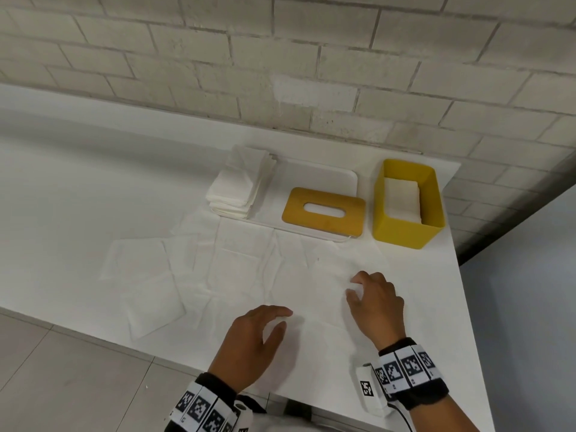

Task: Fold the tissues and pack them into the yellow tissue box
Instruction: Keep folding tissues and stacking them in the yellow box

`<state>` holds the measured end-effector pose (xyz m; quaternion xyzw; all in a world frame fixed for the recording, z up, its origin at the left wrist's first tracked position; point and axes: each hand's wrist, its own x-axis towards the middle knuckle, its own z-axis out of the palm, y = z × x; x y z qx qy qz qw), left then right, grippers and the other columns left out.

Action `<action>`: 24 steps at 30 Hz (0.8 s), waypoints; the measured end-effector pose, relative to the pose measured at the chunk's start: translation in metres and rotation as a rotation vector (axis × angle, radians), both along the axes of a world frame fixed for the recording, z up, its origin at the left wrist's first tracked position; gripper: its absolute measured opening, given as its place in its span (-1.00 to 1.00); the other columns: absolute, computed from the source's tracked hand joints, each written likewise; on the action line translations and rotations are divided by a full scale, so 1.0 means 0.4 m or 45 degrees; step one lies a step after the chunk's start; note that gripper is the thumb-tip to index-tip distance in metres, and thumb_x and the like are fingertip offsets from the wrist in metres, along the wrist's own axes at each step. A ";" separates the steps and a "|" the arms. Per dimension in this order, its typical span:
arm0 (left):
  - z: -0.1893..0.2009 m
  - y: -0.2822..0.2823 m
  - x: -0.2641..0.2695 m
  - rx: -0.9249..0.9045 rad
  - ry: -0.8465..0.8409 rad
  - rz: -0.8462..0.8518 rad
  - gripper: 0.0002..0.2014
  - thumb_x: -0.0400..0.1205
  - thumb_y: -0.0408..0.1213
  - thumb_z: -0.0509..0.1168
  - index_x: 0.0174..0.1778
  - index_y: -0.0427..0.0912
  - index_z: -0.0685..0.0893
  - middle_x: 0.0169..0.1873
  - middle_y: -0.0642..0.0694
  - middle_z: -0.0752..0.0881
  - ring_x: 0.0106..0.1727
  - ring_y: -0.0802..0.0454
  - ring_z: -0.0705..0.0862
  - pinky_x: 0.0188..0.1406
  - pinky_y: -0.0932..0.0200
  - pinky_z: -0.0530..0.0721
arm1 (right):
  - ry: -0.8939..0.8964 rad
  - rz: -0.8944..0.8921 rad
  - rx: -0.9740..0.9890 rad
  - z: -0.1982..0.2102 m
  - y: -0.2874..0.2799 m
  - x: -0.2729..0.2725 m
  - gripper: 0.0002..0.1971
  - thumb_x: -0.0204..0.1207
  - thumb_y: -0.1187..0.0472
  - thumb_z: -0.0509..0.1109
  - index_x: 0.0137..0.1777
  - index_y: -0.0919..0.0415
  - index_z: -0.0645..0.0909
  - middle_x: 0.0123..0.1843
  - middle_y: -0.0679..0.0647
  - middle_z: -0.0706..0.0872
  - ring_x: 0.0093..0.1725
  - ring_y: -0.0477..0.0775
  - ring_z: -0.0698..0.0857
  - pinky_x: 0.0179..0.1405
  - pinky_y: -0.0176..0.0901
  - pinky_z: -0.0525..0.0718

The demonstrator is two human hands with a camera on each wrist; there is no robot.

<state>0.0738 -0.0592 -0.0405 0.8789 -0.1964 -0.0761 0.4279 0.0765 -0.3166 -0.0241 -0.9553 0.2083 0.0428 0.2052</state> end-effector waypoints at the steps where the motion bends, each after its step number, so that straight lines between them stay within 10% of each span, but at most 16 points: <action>1: 0.008 -0.003 -0.001 -0.021 0.043 0.022 -0.77 0.75 -0.17 0.36 0.27 0.20 0.75 0.13 0.44 0.75 0.21 0.49 0.67 0.26 0.45 0.62 | -0.071 0.000 0.049 0.009 0.001 -0.001 -0.82 0.69 0.03 0.34 0.22 0.03 0.61 0.16 0.03 0.61 0.19 0.16 0.62 0.11 0.01 0.57; 4: 0.046 -0.017 0.003 -0.119 0.358 0.033 -0.71 0.75 0.14 0.26 0.29 0.22 0.77 0.14 0.42 0.80 0.22 0.48 0.71 0.32 0.29 0.67 | -0.313 -0.175 0.598 0.049 0.007 0.005 -0.87 0.68 0.06 0.39 0.14 0.06 0.62 -0.10 -0.08 0.68 0.00 0.08 0.68 -0.06 -0.13 0.59; 7: 0.085 -0.061 0.012 -0.269 0.860 -0.101 -0.33 0.52 0.59 0.03 0.35 0.32 0.68 0.26 0.35 0.78 0.32 0.39 0.70 0.40 0.19 0.64 | -0.361 -0.459 1.530 0.119 0.043 0.011 -0.85 0.73 0.14 0.35 0.25 0.04 0.64 0.09 0.01 0.86 0.16 0.09 0.82 0.24 0.12 0.73; 10: 0.118 -0.125 0.032 -0.522 1.145 -0.060 -0.33 0.50 0.64 0.01 0.31 0.31 0.61 0.29 0.18 0.78 0.37 0.20 0.73 0.44 0.04 0.68 | -0.317 -0.524 1.964 0.171 0.080 -0.004 -0.78 0.77 0.25 0.28 0.35 0.17 0.63 0.21 0.16 0.85 0.24 0.19 0.81 0.34 0.20 0.70; 17: 0.156 -0.114 0.085 -1.259 1.289 0.389 -0.46 0.76 0.05 0.21 0.49 -0.28 0.66 0.38 -0.35 0.74 0.43 -0.31 0.70 0.52 -0.28 0.56 | 0.086 -0.123 1.616 0.138 0.078 -0.082 -0.77 0.69 0.21 0.42 0.04 0.42 0.56 -0.05 0.23 0.79 -0.11 0.29 0.83 -0.08 0.10 0.82; 20: 0.140 -0.087 0.094 -1.305 1.317 0.493 -0.52 0.76 -0.02 0.26 0.48 -0.28 0.68 0.36 -0.34 0.75 0.38 -0.27 0.74 0.39 -0.22 0.67 | 0.199 0.015 1.419 0.117 0.057 -0.110 -0.73 0.66 0.21 0.47 -0.18 0.22 0.44 -0.35 0.08 0.52 -0.21 0.19 0.84 -0.17 -0.03 0.73; 24: 0.127 -0.069 0.086 -1.400 1.321 0.561 -0.60 0.75 -0.16 0.29 0.46 -0.24 0.71 0.32 -0.27 0.79 0.26 -0.14 0.82 0.19 -0.06 0.83 | 0.262 0.057 1.268 0.077 0.022 -0.132 -0.61 0.63 0.12 0.49 0.05 0.50 0.50 -0.28 0.17 0.52 -0.20 0.08 0.84 -0.17 -0.12 0.69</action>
